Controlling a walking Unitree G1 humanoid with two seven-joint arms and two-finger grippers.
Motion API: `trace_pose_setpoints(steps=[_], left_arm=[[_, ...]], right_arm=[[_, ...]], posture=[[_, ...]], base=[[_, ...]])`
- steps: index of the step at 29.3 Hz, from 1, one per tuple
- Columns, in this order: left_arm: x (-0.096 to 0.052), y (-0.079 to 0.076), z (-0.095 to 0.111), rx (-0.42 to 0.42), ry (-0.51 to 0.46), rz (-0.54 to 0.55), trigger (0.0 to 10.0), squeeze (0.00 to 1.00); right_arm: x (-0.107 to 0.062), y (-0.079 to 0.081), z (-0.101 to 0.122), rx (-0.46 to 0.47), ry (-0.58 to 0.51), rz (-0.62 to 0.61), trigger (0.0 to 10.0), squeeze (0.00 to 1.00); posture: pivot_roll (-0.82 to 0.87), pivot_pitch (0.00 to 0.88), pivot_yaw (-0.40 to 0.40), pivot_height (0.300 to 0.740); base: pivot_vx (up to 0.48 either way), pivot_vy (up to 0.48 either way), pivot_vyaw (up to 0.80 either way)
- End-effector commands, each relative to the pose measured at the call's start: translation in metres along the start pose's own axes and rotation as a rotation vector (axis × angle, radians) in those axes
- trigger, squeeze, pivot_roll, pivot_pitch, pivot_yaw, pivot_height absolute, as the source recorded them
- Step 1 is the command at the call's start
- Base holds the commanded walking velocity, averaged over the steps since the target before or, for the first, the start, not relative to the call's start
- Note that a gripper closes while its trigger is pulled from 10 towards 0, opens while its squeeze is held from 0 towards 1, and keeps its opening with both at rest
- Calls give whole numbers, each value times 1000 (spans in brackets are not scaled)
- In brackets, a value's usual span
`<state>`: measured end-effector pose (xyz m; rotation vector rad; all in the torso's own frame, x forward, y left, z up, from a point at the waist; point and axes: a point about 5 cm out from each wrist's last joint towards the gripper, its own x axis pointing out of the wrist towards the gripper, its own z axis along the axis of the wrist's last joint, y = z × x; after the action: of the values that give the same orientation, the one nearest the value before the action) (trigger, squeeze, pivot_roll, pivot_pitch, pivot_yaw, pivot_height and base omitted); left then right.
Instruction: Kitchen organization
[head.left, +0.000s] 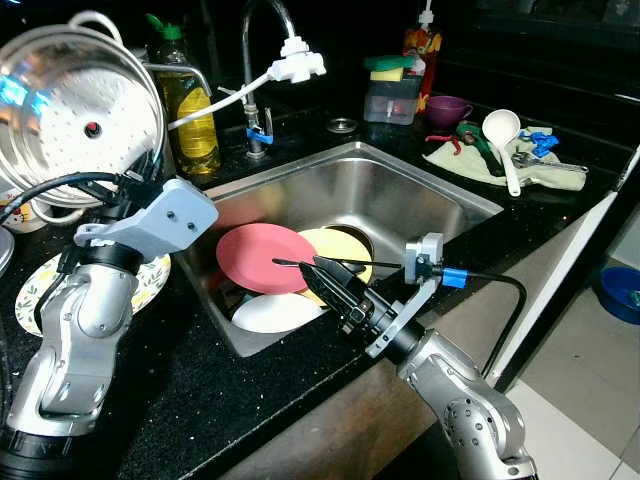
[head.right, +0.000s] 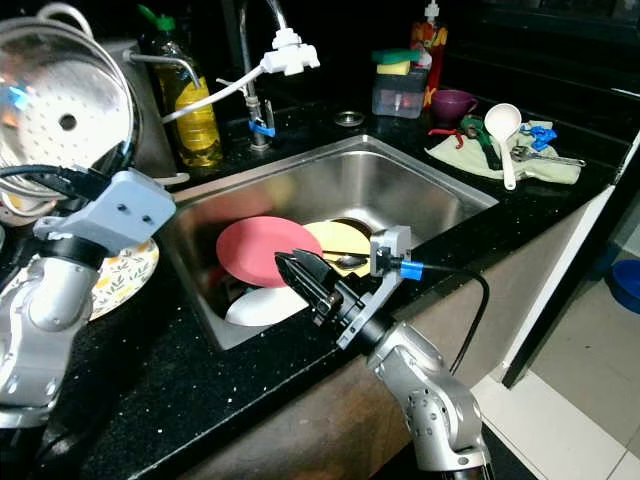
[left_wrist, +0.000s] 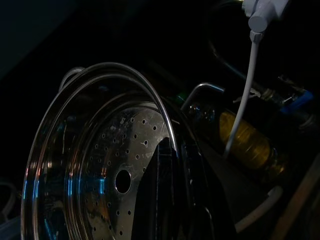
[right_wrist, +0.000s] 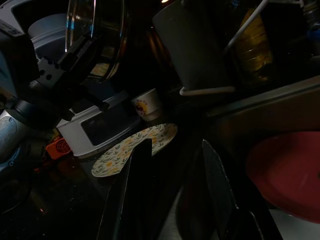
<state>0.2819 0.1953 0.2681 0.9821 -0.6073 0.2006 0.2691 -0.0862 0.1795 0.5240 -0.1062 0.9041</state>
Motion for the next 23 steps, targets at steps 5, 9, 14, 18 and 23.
trace_pose_setpoints(steps=[5,9,14,18,23], left_arm=[[0,-2,4,2,-23,-6,0,0],[0,-8,-2,-80,24,-42,0,0],[1,-34,-4,-339,90,-244,4235,0],[5,-45,1,-438,76,-353,10000,0],[17,-52,16,-262,-61,-566,10000,0]], right_arm=[[1,-2,-2,18,7,-2,10000,0],[1,-2,-2,18,7,-3,10000,0],[0,-2,-2,20,7,-4,10000,0],[1,-2,-3,21,8,-4,10000,0],[1,-1,-4,20,11,3,10000,0]], posture=[[-1,0,-3,740],[0,0,-1,740],[-1,0,0,740],[-6,0,3,740],[-12,0,10,740]], base=[[0,0,0],[0,0,0],[0,0,0],[0,0,0],[0,0,-480]])
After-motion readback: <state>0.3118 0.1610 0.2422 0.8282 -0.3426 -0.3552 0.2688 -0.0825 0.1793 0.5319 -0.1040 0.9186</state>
